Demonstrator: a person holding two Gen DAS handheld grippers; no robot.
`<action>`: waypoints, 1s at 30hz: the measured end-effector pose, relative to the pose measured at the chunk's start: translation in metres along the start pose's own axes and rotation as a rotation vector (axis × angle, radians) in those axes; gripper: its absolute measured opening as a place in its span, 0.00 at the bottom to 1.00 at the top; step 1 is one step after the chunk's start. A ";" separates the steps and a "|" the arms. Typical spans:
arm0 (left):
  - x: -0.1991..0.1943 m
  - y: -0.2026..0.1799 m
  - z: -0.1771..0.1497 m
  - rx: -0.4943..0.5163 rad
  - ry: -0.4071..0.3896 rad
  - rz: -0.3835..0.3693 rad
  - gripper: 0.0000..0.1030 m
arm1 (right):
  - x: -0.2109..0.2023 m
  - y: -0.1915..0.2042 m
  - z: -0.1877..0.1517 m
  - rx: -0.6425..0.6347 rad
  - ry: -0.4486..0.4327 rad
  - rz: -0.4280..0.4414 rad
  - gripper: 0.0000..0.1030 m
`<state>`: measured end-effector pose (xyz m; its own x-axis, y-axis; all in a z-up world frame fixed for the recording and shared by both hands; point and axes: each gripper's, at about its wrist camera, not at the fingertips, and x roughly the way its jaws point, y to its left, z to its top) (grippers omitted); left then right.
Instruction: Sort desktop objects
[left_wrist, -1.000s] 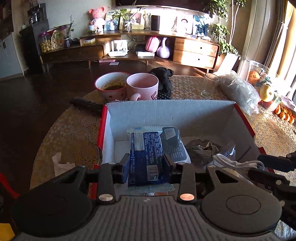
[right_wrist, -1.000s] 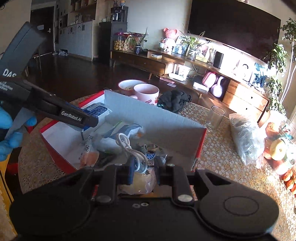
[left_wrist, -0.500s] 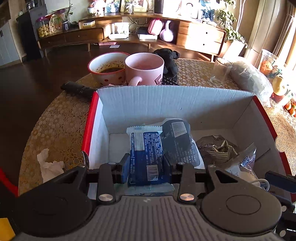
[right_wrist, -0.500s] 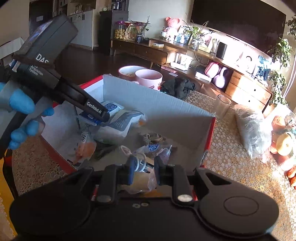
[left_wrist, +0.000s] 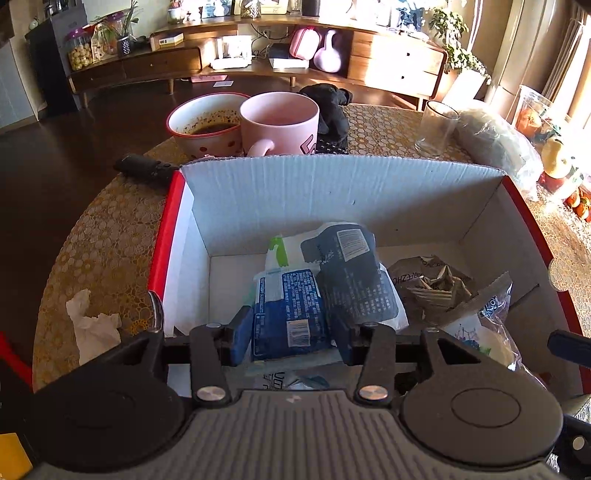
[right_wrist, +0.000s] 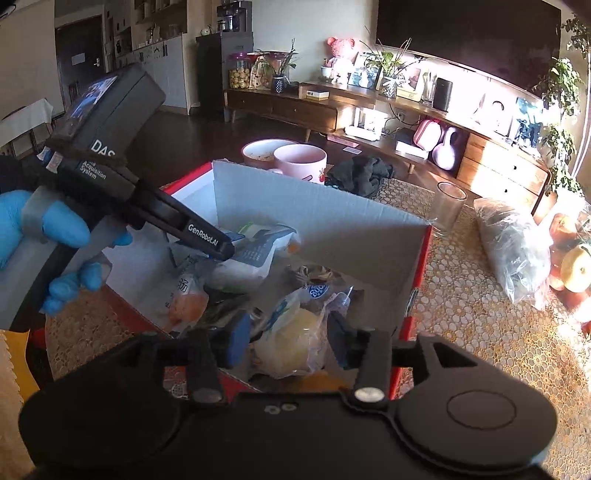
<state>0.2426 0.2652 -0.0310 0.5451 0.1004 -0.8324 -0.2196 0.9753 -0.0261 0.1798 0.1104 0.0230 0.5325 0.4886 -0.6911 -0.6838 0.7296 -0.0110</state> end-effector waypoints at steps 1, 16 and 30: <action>-0.001 -0.001 0.000 0.001 -0.001 0.000 0.48 | -0.001 -0.001 0.000 0.001 -0.002 -0.002 0.47; -0.031 -0.004 -0.010 -0.017 -0.034 0.007 0.69 | -0.024 -0.008 -0.010 0.027 -0.032 0.025 0.64; -0.084 -0.015 -0.043 -0.005 -0.113 -0.006 0.81 | -0.055 -0.009 -0.019 0.076 -0.079 0.055 0.76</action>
<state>0.1654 0.2333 0.0160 0.6343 0.1161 -0.7643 -0.2197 0.9750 -0.0343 0.1469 0.0677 0.0475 0.5352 0.5626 -0.6301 -0.6748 0.7335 0.0816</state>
